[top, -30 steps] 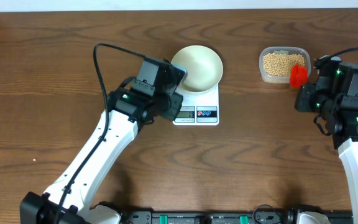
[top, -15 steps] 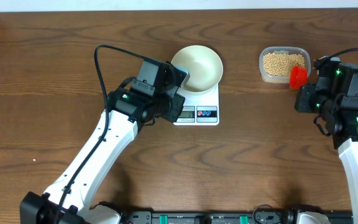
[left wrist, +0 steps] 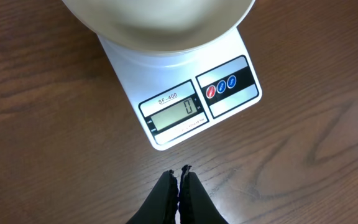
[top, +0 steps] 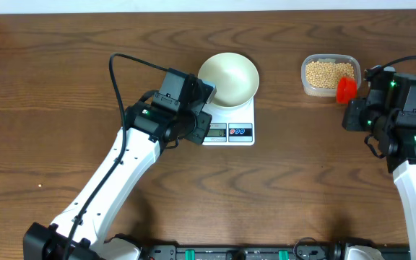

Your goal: Scoop item into bowl and weigh 50g on scale

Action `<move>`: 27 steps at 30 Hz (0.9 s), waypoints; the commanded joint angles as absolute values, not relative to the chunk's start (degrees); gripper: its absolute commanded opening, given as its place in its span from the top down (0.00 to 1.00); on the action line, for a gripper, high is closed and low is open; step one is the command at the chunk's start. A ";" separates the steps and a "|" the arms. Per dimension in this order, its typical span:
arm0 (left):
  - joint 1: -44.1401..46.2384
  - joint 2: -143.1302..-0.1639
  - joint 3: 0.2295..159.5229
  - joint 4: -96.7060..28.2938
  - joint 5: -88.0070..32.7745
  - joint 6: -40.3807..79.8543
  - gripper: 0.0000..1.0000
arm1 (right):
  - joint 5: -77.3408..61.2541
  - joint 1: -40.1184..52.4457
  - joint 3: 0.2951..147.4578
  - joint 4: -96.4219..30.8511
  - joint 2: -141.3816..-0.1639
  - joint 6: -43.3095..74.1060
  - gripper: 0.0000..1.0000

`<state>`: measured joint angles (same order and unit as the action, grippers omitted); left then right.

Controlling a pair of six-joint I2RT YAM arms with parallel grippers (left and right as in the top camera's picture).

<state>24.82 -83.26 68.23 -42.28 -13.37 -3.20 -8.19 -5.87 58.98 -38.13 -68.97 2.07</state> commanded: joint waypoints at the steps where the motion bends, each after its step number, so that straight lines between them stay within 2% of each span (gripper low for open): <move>1: 24.84 -83.26 68.36 -42.63 -12.80 -2.94 0.92 | -8.78 -6.33 59.83 -37.95 -69.12 1.19 0.99; 27: 24.84 -84.42 68.36 -43.77 -12.40 -2.92 0.93 | -8.78 -6.33 59.83 -37.95 -69.12 1.19 0.99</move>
